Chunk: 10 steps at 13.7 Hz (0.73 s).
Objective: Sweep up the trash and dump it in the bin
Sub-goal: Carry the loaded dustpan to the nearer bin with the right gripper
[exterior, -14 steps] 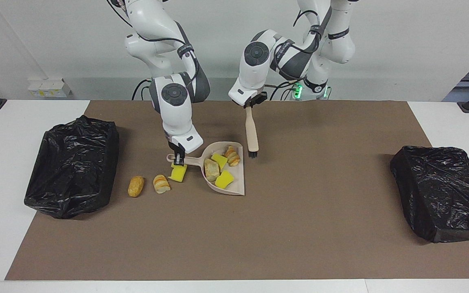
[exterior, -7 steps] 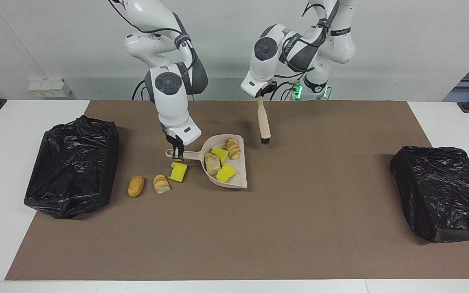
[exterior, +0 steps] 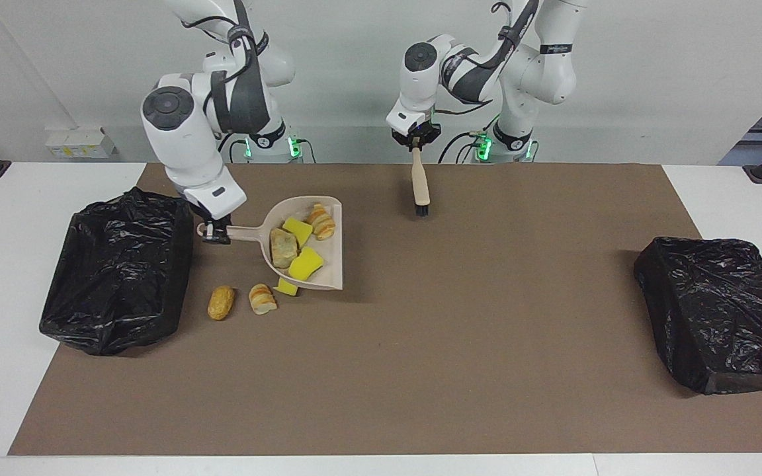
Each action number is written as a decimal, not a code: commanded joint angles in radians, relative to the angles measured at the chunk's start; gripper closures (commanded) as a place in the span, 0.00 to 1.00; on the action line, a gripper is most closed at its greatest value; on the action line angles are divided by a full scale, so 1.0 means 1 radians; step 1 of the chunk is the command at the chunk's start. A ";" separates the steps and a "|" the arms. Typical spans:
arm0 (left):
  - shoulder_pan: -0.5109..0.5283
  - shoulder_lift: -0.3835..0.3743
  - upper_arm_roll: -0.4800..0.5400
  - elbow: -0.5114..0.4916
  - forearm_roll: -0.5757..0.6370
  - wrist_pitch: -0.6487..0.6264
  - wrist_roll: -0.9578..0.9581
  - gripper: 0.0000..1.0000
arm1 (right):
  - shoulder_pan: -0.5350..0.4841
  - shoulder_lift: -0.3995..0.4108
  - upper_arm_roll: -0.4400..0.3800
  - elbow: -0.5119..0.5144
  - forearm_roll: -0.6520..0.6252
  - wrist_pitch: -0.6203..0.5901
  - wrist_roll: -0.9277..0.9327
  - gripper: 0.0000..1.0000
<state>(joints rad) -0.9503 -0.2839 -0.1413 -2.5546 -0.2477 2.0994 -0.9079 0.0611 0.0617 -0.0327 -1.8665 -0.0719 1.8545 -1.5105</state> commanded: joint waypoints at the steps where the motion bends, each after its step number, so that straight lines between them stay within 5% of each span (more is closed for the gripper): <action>1: -0.013 0.006 0.012 -0.024 -0.013 0.042 0.010 1.00 | -0.105 -0.011 0.008 0.019 0.026 -0.017 -0.075 1.00; 3: -0.004 0.021 0.014 -0.018 -0.024 0.044 0.017 1.00 | -0.170 0.007 0.005 0.064 0.024 -0.015 -0.146 1.00; 5: 0.014 0.037 0.017 -0.009 -0.028 0.042 0.053 0.80 | -0.231 0.015 0.005 0.070 0.006 0.009 -0.212 1.00; 6: 0.048 0.049 0.019 0.005 -0.028 0.034 0.082 0.52 | -0.259 0.017 0.004 0.070 0.004 0.026 -0.258 1.00; 7: 0.094 0.063 0.019 0.013 -0.028 0.031 0.128 0.01 | -0.294 0.023 0.004 0.073 0.000 0.047 -0.313 1.00; 10: 0.223 0.110 0.020 0.141 -0.025 -0.024 0.301 0.00 | -0.385 0.059 0.004 0.154 -0.073 0.074 -0.465 1.00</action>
<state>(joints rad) -0.8004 -0.2212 -0.1181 -2.5074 -0.2578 2.1231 -0.6975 -0.2746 0.0839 -0.0401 -1.7815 -0.1024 1.9242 -1.8865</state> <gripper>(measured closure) 0.317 0.678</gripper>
